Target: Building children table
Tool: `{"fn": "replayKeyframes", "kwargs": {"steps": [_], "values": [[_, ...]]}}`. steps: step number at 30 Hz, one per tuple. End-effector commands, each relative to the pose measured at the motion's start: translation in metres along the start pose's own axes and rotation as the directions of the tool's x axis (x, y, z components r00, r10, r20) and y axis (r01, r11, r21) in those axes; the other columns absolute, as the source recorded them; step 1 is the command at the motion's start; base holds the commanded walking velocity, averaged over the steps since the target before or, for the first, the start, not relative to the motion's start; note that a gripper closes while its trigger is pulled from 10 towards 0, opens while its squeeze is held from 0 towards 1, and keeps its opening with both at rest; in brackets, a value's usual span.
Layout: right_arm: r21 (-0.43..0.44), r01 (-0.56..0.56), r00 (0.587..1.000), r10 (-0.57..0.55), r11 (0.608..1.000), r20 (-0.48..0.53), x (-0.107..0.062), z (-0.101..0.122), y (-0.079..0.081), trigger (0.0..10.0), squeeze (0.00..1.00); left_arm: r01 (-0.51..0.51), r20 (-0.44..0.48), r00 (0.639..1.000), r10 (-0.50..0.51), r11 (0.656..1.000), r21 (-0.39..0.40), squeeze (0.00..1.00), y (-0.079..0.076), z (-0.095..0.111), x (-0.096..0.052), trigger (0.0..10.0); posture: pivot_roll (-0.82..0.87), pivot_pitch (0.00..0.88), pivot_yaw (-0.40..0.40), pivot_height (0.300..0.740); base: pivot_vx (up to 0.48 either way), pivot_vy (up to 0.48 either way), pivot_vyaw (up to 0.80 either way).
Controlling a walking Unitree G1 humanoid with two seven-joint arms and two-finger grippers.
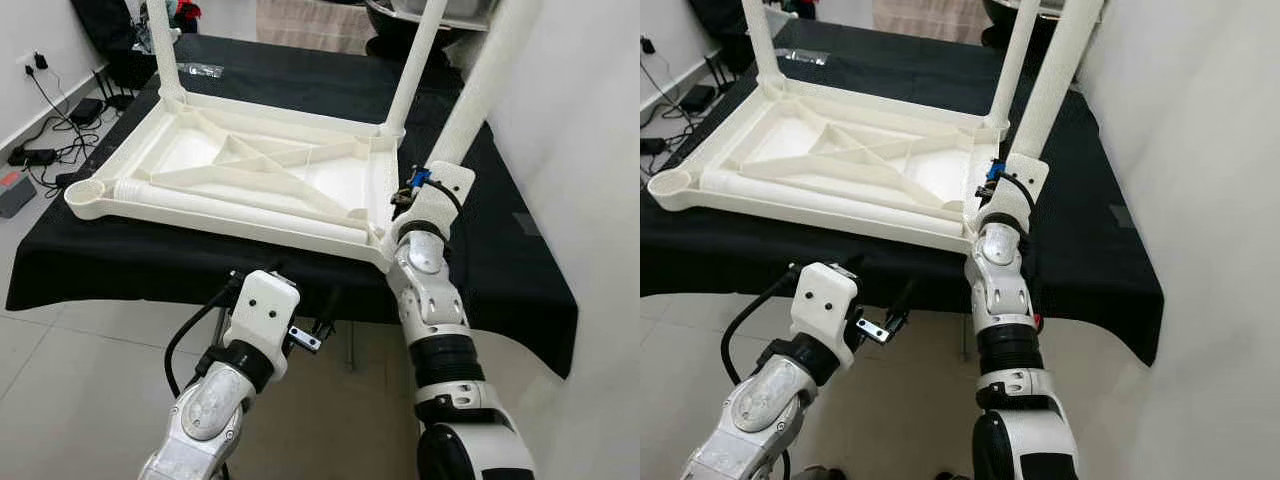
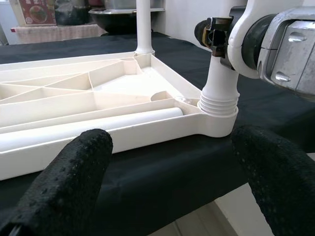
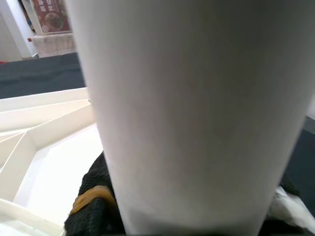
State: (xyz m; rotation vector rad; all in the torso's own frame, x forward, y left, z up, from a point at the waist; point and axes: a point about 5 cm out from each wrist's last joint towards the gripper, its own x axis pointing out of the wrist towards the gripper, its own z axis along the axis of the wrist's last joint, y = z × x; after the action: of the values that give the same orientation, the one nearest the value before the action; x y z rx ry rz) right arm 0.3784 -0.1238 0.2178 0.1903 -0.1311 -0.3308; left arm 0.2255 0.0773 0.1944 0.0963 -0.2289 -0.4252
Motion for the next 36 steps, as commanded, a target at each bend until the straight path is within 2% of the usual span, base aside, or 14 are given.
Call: {"fn": "replayKeyframes", "kwargs": {"steps": [1, 6, 7, 10, 13, 16, 17, 21, 23, 29, 33, 34, 35, 36], "values": [[0.008, -0.077, 0.995, 0.078, 0.997, -0.07, -0.001, -0.016, 0.005, 10.0, 1.0, 0.009, -0.009, 1.0, -0.009, 1.0, 0.009, 0.0, 0.0, -0.002, -0.002, 10.0, 0.12, 0.156, -0.122, 0.74, 0.0, 0.0, 0.0], [-0.038, -0.15, 0.988, 0.151, 0.988, 0.026, 0.002, -0.002, 0.006, 10.0, 1.0, 0.006, -0.003, 1.0, -0.006, 1.0, 0.012, 0.0, 0.001, 0.0, -0.002, 10.0, 0.11, 0.162, -0.129, 0.74, 0.0, 0.0, 0.0], [-0.053, -0.188, 0.978, 0.192, 0.981, 0.075, 0.004, 0.004, 0.0, 10.0, 0.0, 0.002, 0.0, 1.0, -0.002, 1.0, 0.014, 0.0, 0.002, 0.0, 0.0, 10.0, 0.11, 0.162, -0.132, 0.74, 0.0, 0.0, 0.0], [0.006, -0.339, 0.933, 0.335, 0.941, 0.127, 0.006, 0.015, -0.004, 10.0, 0.0, -0.01, -0.001, 1.0, 0.01, 1.0, 0.016, 0.0, 0.004, -0.001, 0.0, 10.0, 0.11, 0.163, -0.13, 0.74, 0.0, 0.0, 0.0], [0.099, -0.629, 0.777, 0.623, 0.771, 0.09, 0.004, 0.016, 0.003, 10.0, 0.0, -0.004, -0.007, 1.0, 0.004, 1.0, 0.015, 0.0, 0.003, -0.002, -0.001, 10.0, 0.1, 0.162, -0.126, 0.74, 0.0, 0.0, 0.0], [0.099, -0.629, 0.777, 0.623, 0.771, 0.09, 0.004, 0.016, 0.003, 10.0, 0.0, -0.004, -0.007, 1.0, 0.004, 1.0, 0.015, 0.0, 0.003, -0.002, -0.001, 10.0, 0.1, 0.162, -0.126, 0.74, 0.0, 0.0, 0.0], [0.107, -0.779, 0.626, 0.776, 0.618, 0.076, 0.0, 0.017, 0.004, 10.0, 0.0, 0.002, -0.008, 1.0, -0.002, 1.0, 0.014, 0.0, 0.002, -0.003, -0.001, 10.0, 0.1, 0.165, -0.124, 0.74, 0.0, 0.0, 0.0], [0.095, -0.901, 0.428, 0.903, 0.424, 0.031, -0.008, 0.015, 0.009, 10.0, 0.0, 0.003, -0.007, 1.0, -0.003, 1.0, 0.014, 0.0, 0.003, -0.002, -0.001, 10.0, 0.11, 0.163, -0.126, 0.74, 0.0, 0.0, 0.0], [0.102, -0.979, 0.17, 0.984, 0.175, -0.06, -0.023, 0.005, 0.022, 10.0, 0.0, -0.002, -0.012, 1.0, 0.002, 1.0, 0.005, 0.0, 0.004, -0.003, -0.002, 10.0, 0.11, 0.163, -0.125, 0.74, 0.0, 0.0, 0.0], [0.105, -0.987, 0.117, 0.991, 0.123, -0.065, -0.025, 0.003, 0.032, 10.0, 0.0, 0.005, -0.013, 1.0, -0.005, 1.0, 0.013, 0.0, 0.003, -0.003, -0.002, 10.0, 0.13, 0.166, -0.135, 0.74, 0.0, 0.0, 0.0], [0.098, -0.982, 0.154, 0.987, 0.158, -0.054, -0.02, 0.003, 0.044, 7.9, 0.0, 0.0, -0.014, 1.0, 0.001, 1.0, 0.013, 0.0, 0.004, -0.002, -0.004, 10.0, 0.13, 0.167, -0.134, 0.74, 0.0, 0.0, 0.0], [0.051, -0.959, 0.277, 0.96, 0.279, -0.047, -0.011, 0.005, 0.047, 0.0, 0.0, -0.003, -0.017, 1.0, 0.003, 1.0, 0.014, 0.0, 0.004, -0.003, -0.005, 10.0, 0.13, 0.167, -0.133, 0.74, 0.0, 0.0, 0.0], [0.025, -0.911, 0.41, 0.911, 0.411, -0.044, -0.002, 0.005, 0.045, 0.0, 0.0, -0.004, -0.019, 1.0, 0.004, 1.0, 0.014, 0.0, 0.004, -0.003, -0.005, 10.0, 0.13, 0.167, -0.133, 0.74, 0.0, 0.0, 0.0], [0.025, -0.911, 0.41, 0.911, 0.411, -0.044, -0.002, 0.005, 0.045, 0.0, 0.0, -0.004, -0.019, 1.0, 0.004, 1.0, 0.014, 0.0, 0.004, -0.003, -0.005, 10.0, 0.13, 0.167, -0.133, 0.74, 0.0, 0.0, 0.0]]}}
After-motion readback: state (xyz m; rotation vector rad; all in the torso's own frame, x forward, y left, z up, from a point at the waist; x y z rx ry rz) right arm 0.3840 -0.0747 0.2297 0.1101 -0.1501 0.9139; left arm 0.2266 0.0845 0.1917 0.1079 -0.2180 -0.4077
